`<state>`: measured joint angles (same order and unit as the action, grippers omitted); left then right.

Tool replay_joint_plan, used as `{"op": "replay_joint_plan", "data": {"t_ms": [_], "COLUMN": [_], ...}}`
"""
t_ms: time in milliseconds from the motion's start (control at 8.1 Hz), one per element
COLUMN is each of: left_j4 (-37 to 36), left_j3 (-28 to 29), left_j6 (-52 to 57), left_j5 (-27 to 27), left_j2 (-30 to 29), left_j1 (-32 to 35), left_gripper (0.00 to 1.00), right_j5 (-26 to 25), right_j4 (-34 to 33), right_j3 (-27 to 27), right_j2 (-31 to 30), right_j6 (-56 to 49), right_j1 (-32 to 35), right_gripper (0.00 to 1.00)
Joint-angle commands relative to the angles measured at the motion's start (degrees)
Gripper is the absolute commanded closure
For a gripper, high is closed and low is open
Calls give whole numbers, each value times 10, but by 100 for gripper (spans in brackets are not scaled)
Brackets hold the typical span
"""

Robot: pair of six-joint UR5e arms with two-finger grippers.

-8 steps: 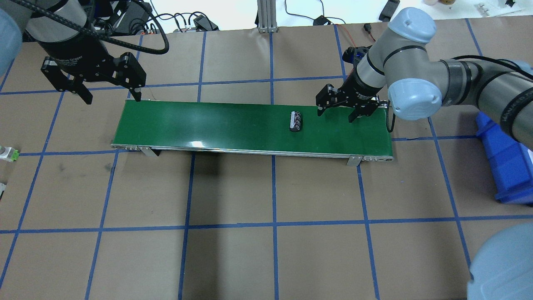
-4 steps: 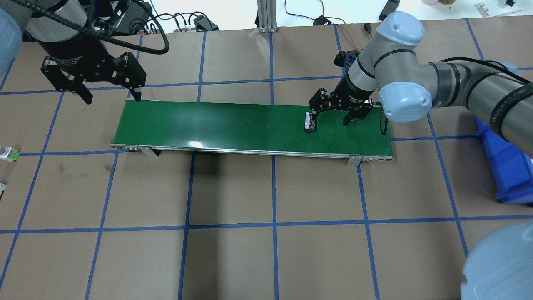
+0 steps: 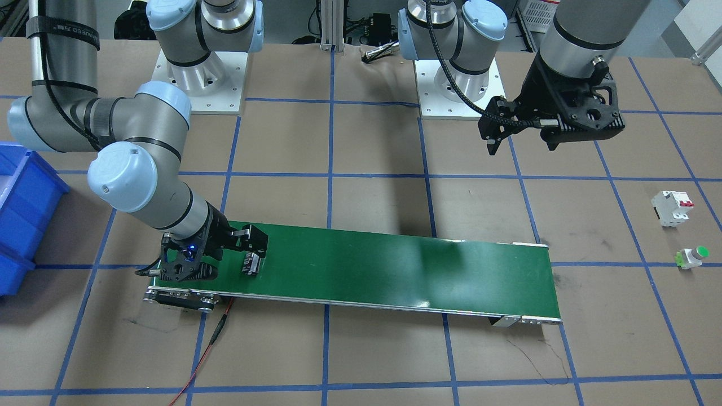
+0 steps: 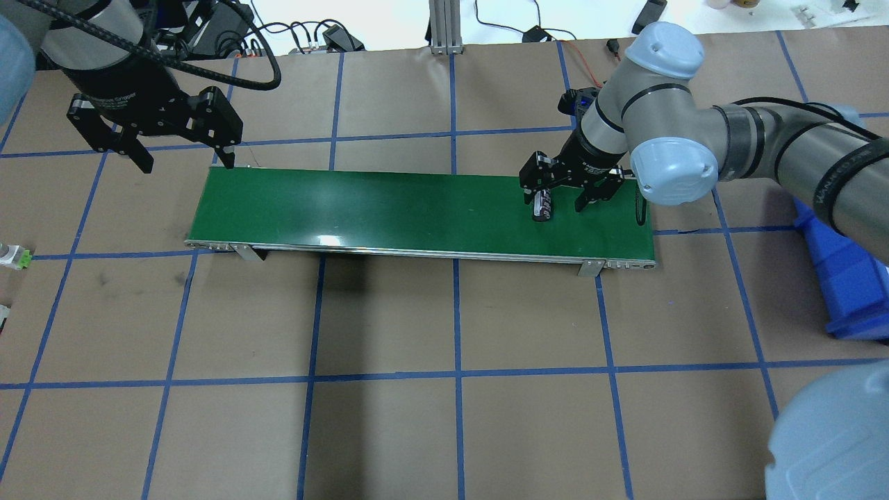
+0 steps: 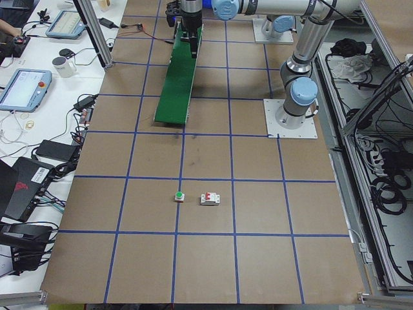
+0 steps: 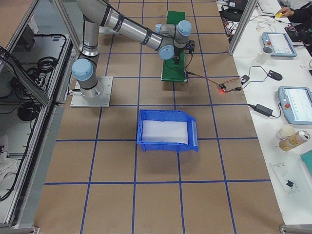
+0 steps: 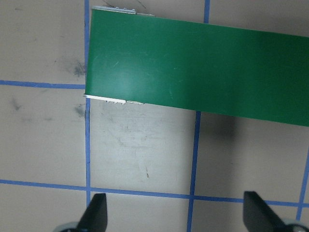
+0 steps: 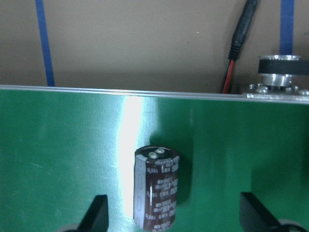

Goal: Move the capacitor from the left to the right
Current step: 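Carry the capacitor with the right gripper into the blue bin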

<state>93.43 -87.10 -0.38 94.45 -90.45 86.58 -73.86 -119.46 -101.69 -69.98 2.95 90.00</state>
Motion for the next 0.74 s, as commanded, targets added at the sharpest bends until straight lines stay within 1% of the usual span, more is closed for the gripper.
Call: {"op": "replay_joint_plan", "data": {"t_ms": [0,123,247,370,494,617], "left_j4": [0,0,1,0,0,0], "left_j3": [1,0,2,0,1,-1], "left_j6": [1,1,3,3,3,3], "left_j5": [0,0,0,0,0,0], "left_j2": [0,0,1,0,0,0], "left_j1": [0,0,0,0,0,0], "left_gripper": [0,0,0,0,0,0], "right_j5": [-37,-38,-44,-58,-90,-128], "right_j4": [1,2,3,4,4,13], "right_j3": [-1,0,0,2,9,36], "right_j2": [10,11,11,6,3,-3], "right_j6": [-4,-13,-29,-34,-69,-104], "right_j1": [0,0,0,-2,-10,-30], "right_gripper": [18,45,83,100,100,100]}}
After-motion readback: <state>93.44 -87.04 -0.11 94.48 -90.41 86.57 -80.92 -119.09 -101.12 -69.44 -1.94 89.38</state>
